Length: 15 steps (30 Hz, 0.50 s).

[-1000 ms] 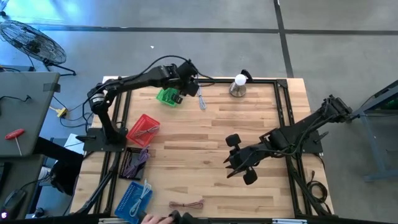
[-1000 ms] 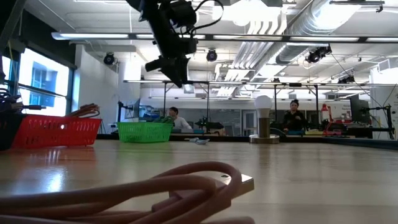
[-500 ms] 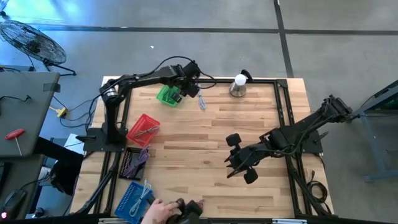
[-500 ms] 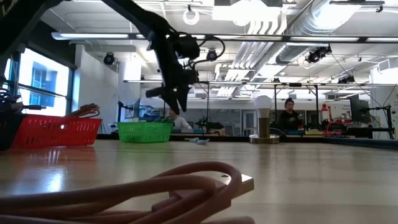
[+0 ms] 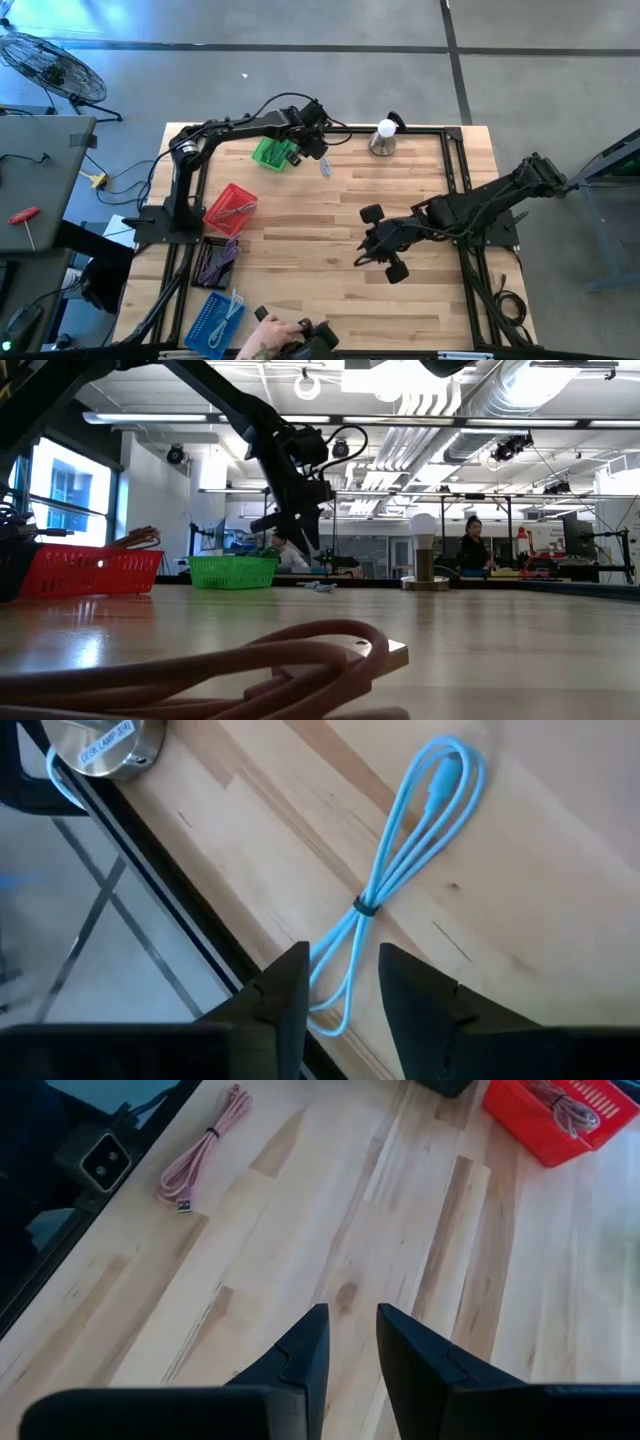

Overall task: Pick & Place USB Port
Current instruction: Put the light blue charger cable into the blue bin

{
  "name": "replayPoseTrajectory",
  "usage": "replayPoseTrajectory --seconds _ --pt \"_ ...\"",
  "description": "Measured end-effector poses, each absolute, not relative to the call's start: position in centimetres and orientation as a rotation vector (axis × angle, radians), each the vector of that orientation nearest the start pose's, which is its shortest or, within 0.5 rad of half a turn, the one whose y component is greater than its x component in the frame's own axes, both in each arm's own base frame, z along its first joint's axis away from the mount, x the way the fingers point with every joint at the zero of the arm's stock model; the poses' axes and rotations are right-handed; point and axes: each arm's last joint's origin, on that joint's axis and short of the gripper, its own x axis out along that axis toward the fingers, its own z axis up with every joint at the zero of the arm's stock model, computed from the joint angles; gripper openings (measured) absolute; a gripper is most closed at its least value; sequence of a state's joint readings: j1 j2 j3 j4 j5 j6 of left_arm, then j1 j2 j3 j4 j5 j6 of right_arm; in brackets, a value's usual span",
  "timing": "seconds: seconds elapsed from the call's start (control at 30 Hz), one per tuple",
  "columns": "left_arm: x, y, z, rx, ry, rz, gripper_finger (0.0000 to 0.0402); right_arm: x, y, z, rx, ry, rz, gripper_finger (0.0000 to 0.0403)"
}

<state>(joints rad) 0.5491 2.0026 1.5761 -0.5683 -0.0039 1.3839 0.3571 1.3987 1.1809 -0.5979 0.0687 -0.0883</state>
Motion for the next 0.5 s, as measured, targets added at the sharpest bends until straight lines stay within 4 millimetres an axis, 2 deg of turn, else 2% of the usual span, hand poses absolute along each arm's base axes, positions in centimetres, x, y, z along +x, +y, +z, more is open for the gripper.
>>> replayPoseTrajectory --seconds 0.2,0.37,0.5 --pt "37.4 22.8 20.6 0.924 1.12 -0.244 0.0067 27.8 9.6 30.0 -0.239 0.779 0.31 0.0078" --pt "38.6 23.2 19.9 0.883 1.114 -0.225 0.0013 27.8 9.5 30.0 -0.235 0.778 0.309 0.0078" --pt "39.1 22.8 20.1 0.9 1.111 -0.222 0.0008 27.8 9.5 29.0 -0.233 0.788 0.32 0.0078"
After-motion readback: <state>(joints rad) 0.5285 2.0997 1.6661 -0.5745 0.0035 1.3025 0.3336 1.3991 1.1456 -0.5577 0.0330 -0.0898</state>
